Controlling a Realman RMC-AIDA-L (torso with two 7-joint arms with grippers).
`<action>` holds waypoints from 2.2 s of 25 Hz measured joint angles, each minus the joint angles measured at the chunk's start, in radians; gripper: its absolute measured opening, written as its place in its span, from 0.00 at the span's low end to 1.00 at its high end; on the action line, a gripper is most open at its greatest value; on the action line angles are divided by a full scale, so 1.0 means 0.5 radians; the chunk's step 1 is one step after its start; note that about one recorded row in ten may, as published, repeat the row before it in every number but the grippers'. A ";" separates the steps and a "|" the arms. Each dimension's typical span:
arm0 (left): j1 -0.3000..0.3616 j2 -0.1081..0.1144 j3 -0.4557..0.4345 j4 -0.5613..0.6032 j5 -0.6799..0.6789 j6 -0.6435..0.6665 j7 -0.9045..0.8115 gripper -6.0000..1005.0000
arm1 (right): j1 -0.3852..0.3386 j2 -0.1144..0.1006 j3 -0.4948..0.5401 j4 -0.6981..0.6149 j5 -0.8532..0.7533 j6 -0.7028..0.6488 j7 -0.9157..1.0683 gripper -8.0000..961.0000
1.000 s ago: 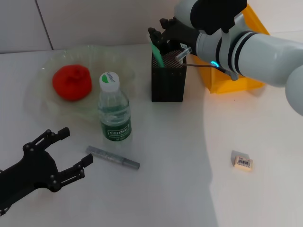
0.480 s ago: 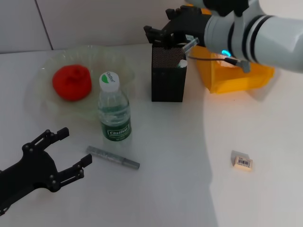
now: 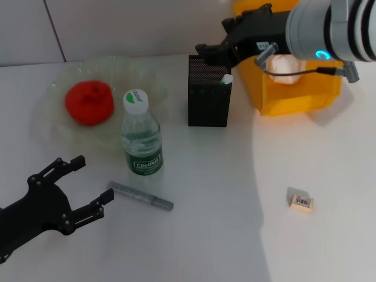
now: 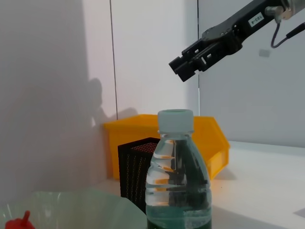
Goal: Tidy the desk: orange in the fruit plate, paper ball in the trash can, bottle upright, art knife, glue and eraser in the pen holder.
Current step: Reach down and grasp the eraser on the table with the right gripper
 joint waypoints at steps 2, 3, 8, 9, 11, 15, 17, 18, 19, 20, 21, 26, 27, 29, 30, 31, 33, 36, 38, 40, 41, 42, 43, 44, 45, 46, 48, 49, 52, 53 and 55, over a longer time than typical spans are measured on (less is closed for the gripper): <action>-0.005 0.000 0.000 -0.001 0.000 -0.008 -0.001 0.86 | -0.018 0.001 0.050 -0.024 0.100 -0.092 -0.036 0.67; -0.007 0.000 0.000 -0.001 0.000 -0.010 -0.001 0.86 | -0.016 0.000 0.093 -0.032 0.163 -0.186 -0.049 0.67; -0.010 0.000 0.000 0.001 0.000 -0.015 -0.002 0.86 | 0.073 -0.004 0.393 -0.068 0.298 -0.781 -0.058 0.67; -0.010 0.000 0.000 0.001 0.000 -0.015 -0.002 0.86 | 0.100 -0.004 0.458 -0.068 0.298 -0.908 -0.059 0.67; -0.011 0.000 0.000 0.002 0.000 -0.015 -0.002 0.86 | 0.161 -0.006 0.613 -0.059 0.283 -1.189 -0.063 0.67; -0.011 0.000 0.000 0.002 0.000 -0.015 -0.003 0.86 | 0.222 -0.021 0.739 -0.019 0.245 -1.413 -0.111 0.67; -0.012 0.000 0.000 0.002 0.000 -0.015 -0.003 0.86 | 0.257 -0.029 0.773 0.051 0.211 -1.537 -0.196 0.67; -0.011 0.000 0.000 0.002 0.000 -0.016 -0.003 0.86 | 0.269 -0.030 0.781 0.099 0.188 -1.583 -0.245 0.67; -0.012 0.000 0.000 0.002 0.000 -0.019 -0.003 0.86 | 0.286 -0.030 0.782 0.170 0.154 -1.627 -0.311 0.67; -0.013 0.000 0.000 0.002 0.000 -0.025 -0.003 0.86 | 0.299 -0.030 0.784 0.218 0.130 -1.645 -0.352 0.67; -0.014 0.000 0.000 0.002 0.000 -0.032 -0.003 0.86 | 0.316 -0.031 0.786 0.286 0.095 -1.671 -0.399 0.67; -0.018 0.000 0.001 0.002 0.000 -0.039 -0.007 0.86 | 0.347 -0.024 0.779 0.489 -0.087 -1.715 -0.611 0.67; -0.018 0.000 0.001 0.002 0.000 -0.039 -0.007 0.86 | 0.337 -0.013 0.767 0.524 -0.160 -1.707 -0.659 0.67; -0.018 0.000 0.002 0.003 0.000 -0.039 -0.009 0.86 | 0.332 -0.009 0.763 0.539 -0.198 -1.691 -0.672 0.66; -0.018 0.000 0.003 0.004 0.000 -0.039 -0.010 0.86 | 0.326 -0.008 0.757 0.555 -0.220 -1.666 -0.680 0.66; -0.018 0.000 0.003 0.004 0.000 -0.039 -0.010 0.86 | 0.319 -0.008 0.750 0.567 -0.233 -1.641 -0.689 0.66; -0.018 0.000 0.003 0.005 0.000 -0.039 -0.011 0.86 | 0.288 -0.008 0.716 0.579 -0.239 -1.576 -0.720 0.66; -0.017 0.000 0.009 0.005 0.000 -0.039 -0.012 0.86 | 0.248 -0.006 0.651 0.592 -0.241 -1.505 -0.747 0.66; -0.017 0.000 0.010 0.005 0.000 -0.039 -0.012 0.86 | 0.237 -0.005 0.614 0.617 -0.241 -1.477 -0.750 0.65; -0.017 -0.001 0.010 0.003 0.000 -0.039 -0.012 0.86 | 0.236 -0.004 0.586 0.653 -0.241 -1.451 -0.753 0.65; -0.017 -0.001 0.010 0.002 0.000 -0.039 -0.012 0.86 | 0.235 -0.004 0.567 0.673 -0.241 -1.431 -0.755 0.65; -0.017 -0.001 0.010 0.002 0.000 -0.039 -0.012 0.86 | 0.235 -0.003 0.551 0.690 -0.241 -1.410 -0.759 0.65; -0.017 -0.002 0.012 0.000 0.000 -0.039 -0.012 0.86 | 0.234 -0.003 0.531 0.705 -0.242 -1.393 -0.766 0.65; -0.017 -0.002 0.017 0.000 0.000 -0.039 -0.012 0.86 | 0.232 -0.003 0.512 0.715 -0.243 -1.376 -0.774 0.65; -0.016 -0.003 0.018 0.000 0.000 -0.036 -0.012 0.86 | 0.231 -0.003 0.499 0.721 -0.244 -1.364 -0.780 0.65; -0.016 -0.003 0.018 0.000 0.000 -0.035 -0.012 0.86 | 0.228 -0.003 0.479 0.726 -0.245 -1.347 -0.786 0.65; -0.015 -0.003 0.018 0.001 0.000 -0.031 -0.012 0.86 | 0.223 -0.003 0.441 0.736 -0.248 -1.313 -0.790 0.64; -0.015 -0.003 0.019 0.001 0.000 -0.031 -0.013 0.86 | 0.223 -0.003 0.421 0.745 -0.249 -1.295 -0.790 0.64; -0.014 -0.003 0.018 0.001 0.000 -0.029 -0.012 0.86 | 0.226 -0.003 0.365 0.772 -0.257 -1.250 -0.790 0.64; -0.014 -0.003 0.018 0.002 0.000 -0.028 -0.012 0.86 | 0.229 -0.003 0.351 0.782 -0.268 -1.234 -0.790 0.64; -0.014 -0.003 0.018 0.005 0.000 -0.028 -0.012 0.86 | 0.235 -0.003 0.327 0.801 -0.297 -1.208 -0.790 0.64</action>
